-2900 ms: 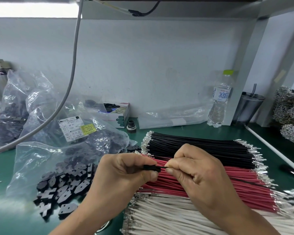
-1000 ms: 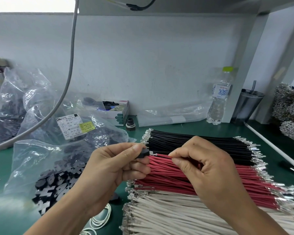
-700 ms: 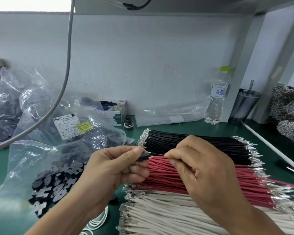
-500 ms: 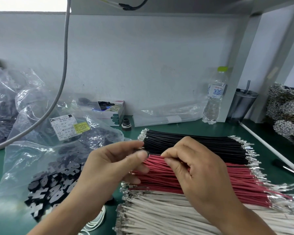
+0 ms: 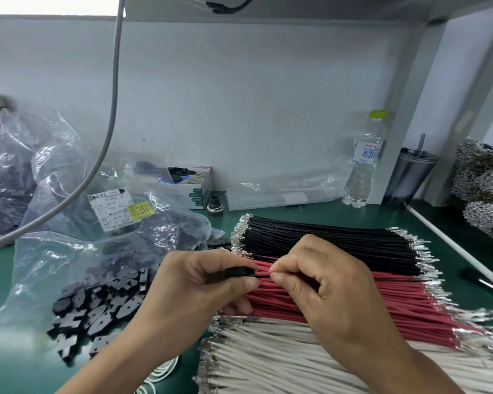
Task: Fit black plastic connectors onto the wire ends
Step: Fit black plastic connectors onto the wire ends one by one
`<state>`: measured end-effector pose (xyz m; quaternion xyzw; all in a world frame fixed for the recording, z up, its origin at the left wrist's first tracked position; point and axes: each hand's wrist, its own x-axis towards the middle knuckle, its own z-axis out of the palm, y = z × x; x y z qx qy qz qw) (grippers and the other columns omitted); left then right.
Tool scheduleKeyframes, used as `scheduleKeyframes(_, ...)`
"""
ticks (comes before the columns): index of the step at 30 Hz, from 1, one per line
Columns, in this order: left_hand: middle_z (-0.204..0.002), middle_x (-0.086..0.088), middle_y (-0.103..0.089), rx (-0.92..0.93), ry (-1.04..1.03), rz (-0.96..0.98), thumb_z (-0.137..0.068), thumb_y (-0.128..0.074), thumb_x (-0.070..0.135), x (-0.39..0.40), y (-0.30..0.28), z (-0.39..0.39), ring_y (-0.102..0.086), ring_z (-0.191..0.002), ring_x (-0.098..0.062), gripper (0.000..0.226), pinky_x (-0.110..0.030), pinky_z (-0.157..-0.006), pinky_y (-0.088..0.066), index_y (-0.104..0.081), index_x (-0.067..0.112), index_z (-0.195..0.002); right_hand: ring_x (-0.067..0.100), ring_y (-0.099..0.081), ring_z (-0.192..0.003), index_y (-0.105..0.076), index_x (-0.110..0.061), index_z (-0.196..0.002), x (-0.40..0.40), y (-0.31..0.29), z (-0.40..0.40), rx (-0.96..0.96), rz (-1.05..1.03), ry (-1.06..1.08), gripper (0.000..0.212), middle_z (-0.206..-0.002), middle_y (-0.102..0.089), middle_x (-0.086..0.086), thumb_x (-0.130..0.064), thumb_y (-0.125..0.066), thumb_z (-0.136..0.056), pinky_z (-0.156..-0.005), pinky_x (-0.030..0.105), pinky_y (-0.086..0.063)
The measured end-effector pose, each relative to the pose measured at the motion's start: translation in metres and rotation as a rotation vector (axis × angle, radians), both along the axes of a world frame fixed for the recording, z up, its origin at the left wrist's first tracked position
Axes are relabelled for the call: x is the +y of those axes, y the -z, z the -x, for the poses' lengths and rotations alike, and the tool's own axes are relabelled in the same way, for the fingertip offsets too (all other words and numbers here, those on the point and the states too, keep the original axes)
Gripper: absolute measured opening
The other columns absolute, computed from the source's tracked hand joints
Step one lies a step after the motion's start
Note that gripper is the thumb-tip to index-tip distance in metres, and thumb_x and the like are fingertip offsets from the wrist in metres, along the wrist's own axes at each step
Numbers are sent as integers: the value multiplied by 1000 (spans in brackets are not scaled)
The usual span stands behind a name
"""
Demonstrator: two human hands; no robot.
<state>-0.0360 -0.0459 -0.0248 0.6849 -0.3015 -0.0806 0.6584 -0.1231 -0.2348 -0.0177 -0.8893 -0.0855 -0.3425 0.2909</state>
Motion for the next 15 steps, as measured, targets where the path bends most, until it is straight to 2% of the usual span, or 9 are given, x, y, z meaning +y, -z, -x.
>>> scheduleKeyframes(3,-70,-12,-76,-34,0,-35,-74,-83,21,1,0,-1,-75,-62,-26,17,-26,-58,-58,-84,27,-90,7,-62,-79,-74,-28,-84,-2,1,0,44,16,5,8,-82,-60,-17,-33,-68,-87,-65,31,-51)
scheduleKeyframes(6,-67,-10,-75,-48,-2,-64,-76,-82,23,2,-1,-3,-73,-59,-23,16,-27,-57,-55,-84,30,-90,4,-57,-83,-74,-33,-86,-6,-5,3,16,177,114,3,-84,-60,-20,-35,-71,-87,-66,24,-48)
scheduleKeyframes(8,-66,-11,-75,-41,-64,-38,-74,-83,26,5,-2,-7,-71,-56,-22,17,-24,-52,-50,-84,30,-90,5,-54,-87,-72,-35,-91,-8,-13,7,-18,260,143,6,-87,-56,-20,-38,-69,-86,-67,20,-44)
scheduleKeyframes(9,-66,-11,-75,-42,-105,-20,-71,-83,30,7,-3,-9,-71,-55,-22,18,-23,-48,-48,-84,30,-89,5,-54,-87,-70,-37,-90,-8,-16,9,30,255,113,8,-87,-55,-20,-44,-68,-85,-68,21,-44)
scheduleKeyframes(12,-65,-10,-75,-47,-166,9,-67,-84,32,11,-5,-13,-69,-52,-20,22,-22,-44,-48,-83,31,-89,-2,-55,-92,-67,-43,-95,0,-18,11,395,289,-23,27,-94,-59,-24,-65,-59,-79,-73,21,-44)
scheduleKeyframes(15,-65,-10,-75,-54,-160,-11,-68,-84,31,10,-4,-13,-71,-53,-21,25,-24,-45,-49,-83,33,-92,-8,-56,-95,-67,-44,-97,5,-11,10,549,227,-100,17,-100,-59,-33,-55,-65,-84,-80,17,-43)
